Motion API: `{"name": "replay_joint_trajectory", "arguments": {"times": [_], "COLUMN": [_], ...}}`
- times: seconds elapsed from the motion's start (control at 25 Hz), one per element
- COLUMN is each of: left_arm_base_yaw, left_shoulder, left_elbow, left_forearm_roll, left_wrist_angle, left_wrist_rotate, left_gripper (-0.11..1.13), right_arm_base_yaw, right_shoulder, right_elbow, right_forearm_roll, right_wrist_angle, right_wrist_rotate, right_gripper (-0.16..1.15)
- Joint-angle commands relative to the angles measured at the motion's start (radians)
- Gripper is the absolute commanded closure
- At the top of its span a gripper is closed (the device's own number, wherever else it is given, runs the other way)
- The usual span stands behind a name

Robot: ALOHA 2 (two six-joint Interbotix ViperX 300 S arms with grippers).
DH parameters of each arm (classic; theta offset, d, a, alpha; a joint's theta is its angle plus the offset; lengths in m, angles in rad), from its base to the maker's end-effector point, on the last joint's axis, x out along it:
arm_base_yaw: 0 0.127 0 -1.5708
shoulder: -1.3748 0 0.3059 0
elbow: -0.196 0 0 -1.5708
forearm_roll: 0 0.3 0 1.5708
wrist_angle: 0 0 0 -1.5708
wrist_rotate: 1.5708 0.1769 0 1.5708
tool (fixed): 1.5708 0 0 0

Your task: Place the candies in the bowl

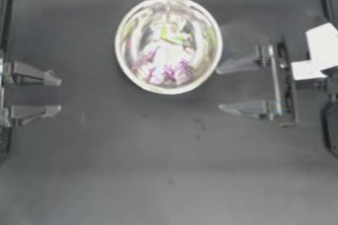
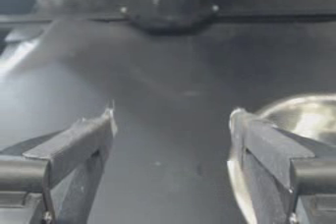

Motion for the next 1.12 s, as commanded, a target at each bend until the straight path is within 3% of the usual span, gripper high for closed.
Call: {"name": "replay_joint_trajectory", "arguments": {"times": [0.04,0.44,0.6,1.12], "left_arm_base_yaw": [-0.009,-0.020,-0.026,-0.026], "left_shoulder": [0.011,0.012,0.014,0.012], "left_elbow": [-0.035,-0.040,-0.048,-0.051], "left_forearm_roll": [0.020,0.074,0.117,0.158], "left_wrist_angle": [-0.003,-0.003,-0.009,-0.009], "left_wrist_rotate": [0.002,0.002,0.002,0.002], "left_gripper": [0.14,0.14,0.14,0.14], "right_arm_base_yaw": [0.014,0.037,0.040,0.041], "right_shoulder": [-0.083,-0.235,-0.267,-0.374], "right_elbow": [0.026,0.115,0.140,0.224], "right_forearm_roll": [0.009,0.032,0.032,0.041], "right_wrist_angle": [0.002,0.040,0.041,0.049], "right_wrist_rotate": [0.000,-0.003,-0.003,0.000], "right_gripper": [-0.01,0.00,0.00,0.00]}}
